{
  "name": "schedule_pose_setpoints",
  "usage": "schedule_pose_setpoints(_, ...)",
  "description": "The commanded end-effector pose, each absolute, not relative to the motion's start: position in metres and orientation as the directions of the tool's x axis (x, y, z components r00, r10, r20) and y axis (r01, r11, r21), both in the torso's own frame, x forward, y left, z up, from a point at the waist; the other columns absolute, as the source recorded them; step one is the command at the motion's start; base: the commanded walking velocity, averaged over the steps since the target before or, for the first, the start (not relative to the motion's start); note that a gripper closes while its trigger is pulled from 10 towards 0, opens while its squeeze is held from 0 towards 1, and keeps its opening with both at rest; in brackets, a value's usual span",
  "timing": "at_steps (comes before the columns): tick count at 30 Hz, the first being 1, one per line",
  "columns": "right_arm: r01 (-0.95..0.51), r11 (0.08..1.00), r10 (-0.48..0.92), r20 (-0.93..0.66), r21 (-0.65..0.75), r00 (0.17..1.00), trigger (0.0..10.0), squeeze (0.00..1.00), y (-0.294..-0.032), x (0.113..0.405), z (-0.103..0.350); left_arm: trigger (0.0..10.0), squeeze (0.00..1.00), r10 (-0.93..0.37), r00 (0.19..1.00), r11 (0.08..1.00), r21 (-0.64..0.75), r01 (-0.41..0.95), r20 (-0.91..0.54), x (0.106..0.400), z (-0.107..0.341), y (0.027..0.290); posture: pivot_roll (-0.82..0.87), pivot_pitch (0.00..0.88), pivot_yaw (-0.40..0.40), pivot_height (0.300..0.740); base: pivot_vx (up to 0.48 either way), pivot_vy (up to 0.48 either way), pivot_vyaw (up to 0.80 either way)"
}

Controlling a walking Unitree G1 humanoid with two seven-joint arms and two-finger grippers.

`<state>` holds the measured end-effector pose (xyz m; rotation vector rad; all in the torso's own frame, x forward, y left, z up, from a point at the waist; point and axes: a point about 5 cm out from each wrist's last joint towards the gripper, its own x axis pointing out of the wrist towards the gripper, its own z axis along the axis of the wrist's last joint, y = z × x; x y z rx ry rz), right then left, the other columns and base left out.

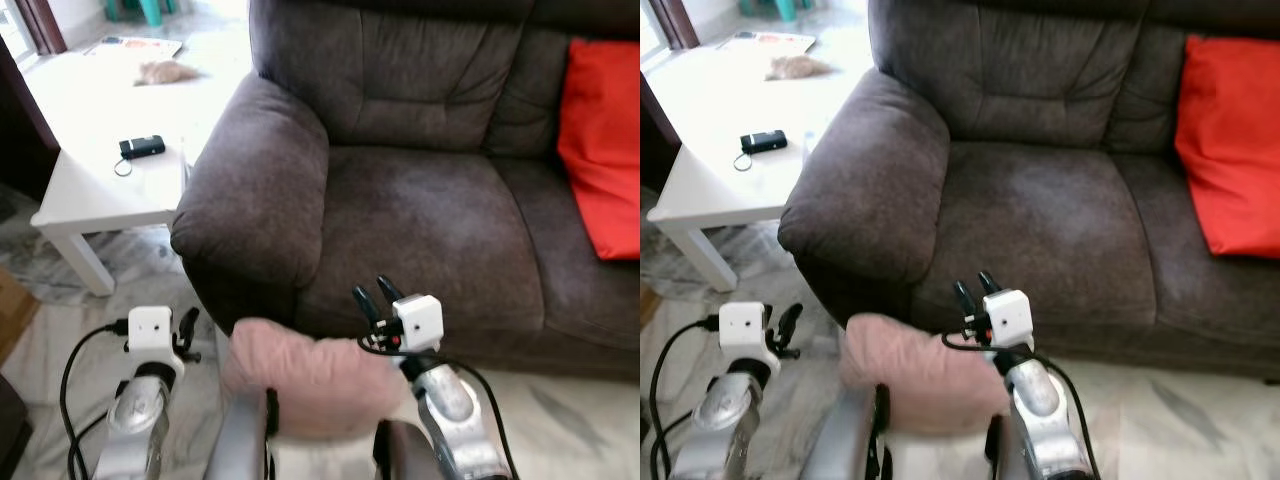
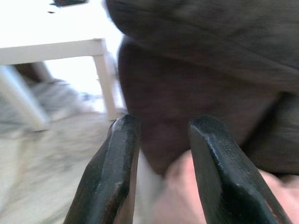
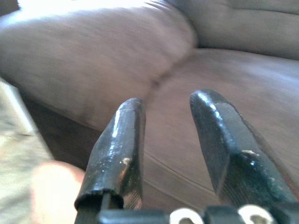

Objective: Move the pillow to the sofa from floor

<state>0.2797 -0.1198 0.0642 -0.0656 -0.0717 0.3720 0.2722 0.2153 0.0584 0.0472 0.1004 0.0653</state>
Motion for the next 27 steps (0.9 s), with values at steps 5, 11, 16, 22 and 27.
schedule_pose_setpoints(5, -0.344, 0.937, 0.348, 0.057, -0.065, 0.936, 10.0, 0.0, -0.1237, 0.2802, 0.0648, 10.0, 0.0, 0.035, 0.992, 0.998, 0.048, -0.029, -0.119, 0.2721, 0.0555, 0.2102, 0.02, 0.1, -0.088, 0.551, 0.0, 0.0, 0.0)
schedule_pose_setpoints(11, -0.351, 0.933, 0.356, 0.058, -0.08, 0.933, 10.0, 0.0, -0.1226, 0.2804, 0.0652, 10.0, 0.0, 0.021, 0.992, 0.999, 0.045, -0.016, -0.126, 0.2726, 0.0548, 0.2084, 0.02, 0.101, -0.086, 0.551, 0.0, 0.0, 0.0)
schedule_pose_setpoints(16, -0.354, 0.932, 0.358, 0.053, -0.078, 0.932, 10.0, 0.0, -0.1224, 0.2802, 0.0647, 10.0, 0.0, 0.006, 0.989, 0.999, 0.051, 0.002, -0.147, 0.2726, 0.0521, 0.207, 0.02, 0.102, -0.086, 0.551, 0.0, 0.0, 0.0)
schedule_pose_setpoints(22, -0.354, 0.932, 0.359, 0.052, -0.079, 0.932, 10.0, 0.0, -0.1229, 0.2801, 0.0645, 10.0, 0.0, 0.009, 0.988, 0.999, 0.054, -0.001, -0.154, 0.2716, 0.0506, 0.2069, 0.02, 0.103, -0.088, 0.551, 0.0, 0.0, 0.0)
schedule_pose_setpoints(27, -0.363, 0.927, 0.369, 0.052, -0.094, 0.928, 10.0, 0.0, -0.122, 0.2804, 0.0651, 10.0, 0.0, 0.013, 0.988, 0.999, 0.053, -0.005, -0.155, 0.2711, 0.0502, 0.2071, 0.02, 0.104, -0.089, 0.551, 0.24, 0.0, 0.0)
